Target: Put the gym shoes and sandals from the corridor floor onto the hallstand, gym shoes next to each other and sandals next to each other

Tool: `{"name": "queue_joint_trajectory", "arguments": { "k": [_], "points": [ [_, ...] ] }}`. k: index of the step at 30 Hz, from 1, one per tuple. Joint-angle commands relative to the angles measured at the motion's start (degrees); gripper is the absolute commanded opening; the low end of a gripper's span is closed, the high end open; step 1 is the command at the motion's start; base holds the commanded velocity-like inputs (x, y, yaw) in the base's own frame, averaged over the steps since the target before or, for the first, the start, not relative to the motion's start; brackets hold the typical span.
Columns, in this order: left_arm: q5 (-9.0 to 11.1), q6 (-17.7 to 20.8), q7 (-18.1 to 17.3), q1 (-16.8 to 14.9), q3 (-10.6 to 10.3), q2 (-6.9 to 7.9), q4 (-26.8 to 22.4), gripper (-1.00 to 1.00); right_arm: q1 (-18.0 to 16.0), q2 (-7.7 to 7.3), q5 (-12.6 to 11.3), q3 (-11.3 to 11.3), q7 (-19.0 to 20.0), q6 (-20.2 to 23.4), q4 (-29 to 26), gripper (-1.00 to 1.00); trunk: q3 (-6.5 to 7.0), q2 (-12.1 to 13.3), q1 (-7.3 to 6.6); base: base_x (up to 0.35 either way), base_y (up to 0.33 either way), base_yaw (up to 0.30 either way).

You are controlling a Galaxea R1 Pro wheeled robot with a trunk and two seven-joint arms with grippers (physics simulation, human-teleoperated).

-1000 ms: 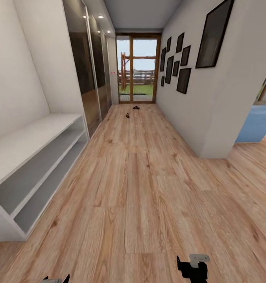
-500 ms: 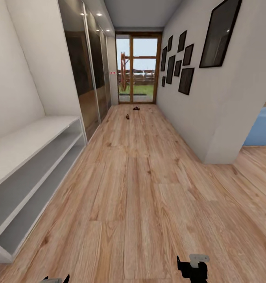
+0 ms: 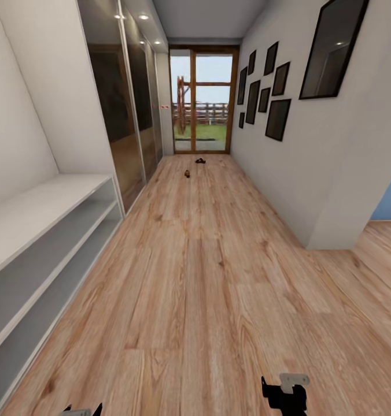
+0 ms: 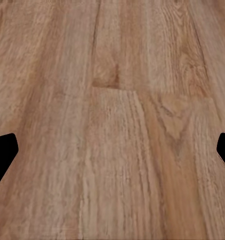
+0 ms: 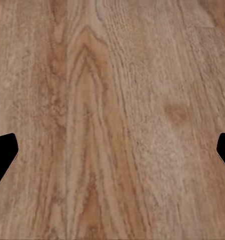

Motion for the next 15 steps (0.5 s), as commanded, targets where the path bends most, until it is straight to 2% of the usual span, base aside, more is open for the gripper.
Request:
{"name": "queue_joint_trajectory", "arguments": {
  "k": [1,15],
  "points": [
    [-0.28,-0.13,-0.42,-0.05,0.48,-0.03,0.04,1.0,-0.04,-0.01,0.61,-0.33,-0.28,-0.16,0.08,1.0,-0.05,-0.02,0.02,0.338,0.0,0.0],
    [-0.29,-0.16,-0.41,-0.05,0.48,-0.03,0.05,1.0,-0.04,-0.03,0.61,-0.33,-0.28,-0.16,0.08,1.0,-0.05,-0.02,0.02,0.338,0.0,0.0]
  ]
}}
